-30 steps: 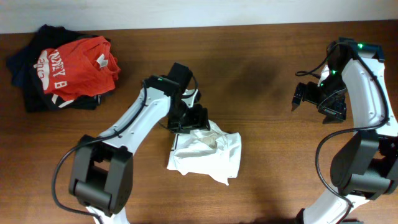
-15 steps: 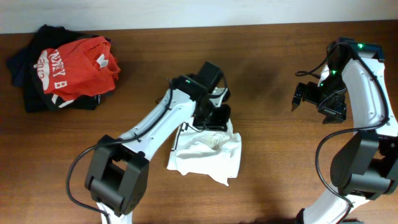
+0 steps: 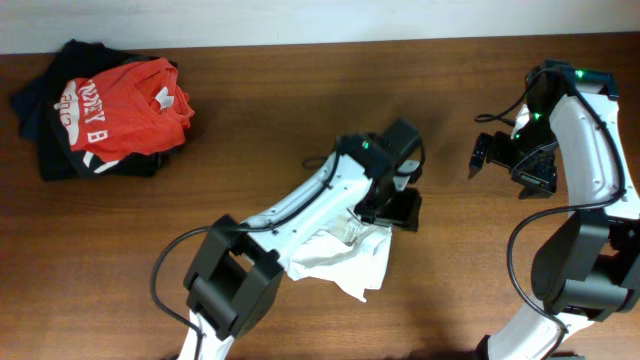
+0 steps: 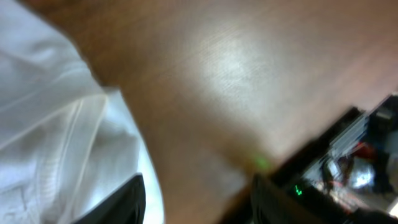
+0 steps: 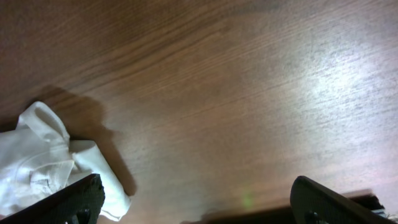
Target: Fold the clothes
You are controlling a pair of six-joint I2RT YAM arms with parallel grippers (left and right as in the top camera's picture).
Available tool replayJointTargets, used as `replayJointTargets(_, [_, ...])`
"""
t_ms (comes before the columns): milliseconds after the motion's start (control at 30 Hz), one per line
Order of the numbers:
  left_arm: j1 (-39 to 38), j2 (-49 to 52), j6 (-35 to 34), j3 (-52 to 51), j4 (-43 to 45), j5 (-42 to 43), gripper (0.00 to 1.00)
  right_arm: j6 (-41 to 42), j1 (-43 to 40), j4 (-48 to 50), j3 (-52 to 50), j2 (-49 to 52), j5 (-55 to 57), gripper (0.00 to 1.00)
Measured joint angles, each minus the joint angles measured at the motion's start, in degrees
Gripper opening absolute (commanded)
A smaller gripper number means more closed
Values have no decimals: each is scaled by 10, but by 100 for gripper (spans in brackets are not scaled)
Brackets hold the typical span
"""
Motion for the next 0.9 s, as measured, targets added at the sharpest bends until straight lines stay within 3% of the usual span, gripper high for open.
replayJointTargets(133, [3,-6,31,191,-215,-37,61,0,0,0,0,0,0,99])
replayJointTargets(233, [20,-15,40,256,-335,-104,62,0,0,0,0,0,0,99])
replayJointTargets(400, [82,-23,66,254,-346,-158,63,0,0,0,0,0,0,99])
replayJointTargets(500, [103,-40,77,204,-346,-171,63,0,0,0,0,0,0,99])
replayJointTargets(700, [110,-114,86,-18,-340,-181,64,0,0,0,0,0,0,99])
replayJointTargets(900, [127,-119,94,-166,-210,-166,66,0,0,0,0,0,0,99])
